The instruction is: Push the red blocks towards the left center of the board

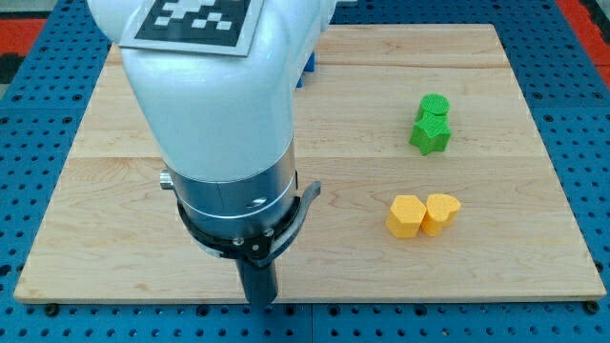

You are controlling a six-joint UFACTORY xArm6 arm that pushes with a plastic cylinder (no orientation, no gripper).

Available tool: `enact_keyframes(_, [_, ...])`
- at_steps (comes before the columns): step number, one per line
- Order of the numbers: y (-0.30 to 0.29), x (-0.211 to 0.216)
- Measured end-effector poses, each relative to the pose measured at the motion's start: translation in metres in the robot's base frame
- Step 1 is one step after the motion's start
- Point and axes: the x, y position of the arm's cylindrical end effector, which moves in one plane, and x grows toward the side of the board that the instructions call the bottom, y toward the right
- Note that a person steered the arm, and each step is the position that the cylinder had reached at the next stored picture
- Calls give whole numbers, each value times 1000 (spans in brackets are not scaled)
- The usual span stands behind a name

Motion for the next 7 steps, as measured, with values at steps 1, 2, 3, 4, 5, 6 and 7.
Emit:
enact_keyframes(1, [0,0])
enact_keyframes(2, [-2,0])
enact_keyframes(3, [-4,0])
enact_keyframes(4, [-1,-16])
enact_keyframes(5, [-1,-60])
enact_keyframes(6, [-1,-112])
enact_keyframes(7, [-1,-161])
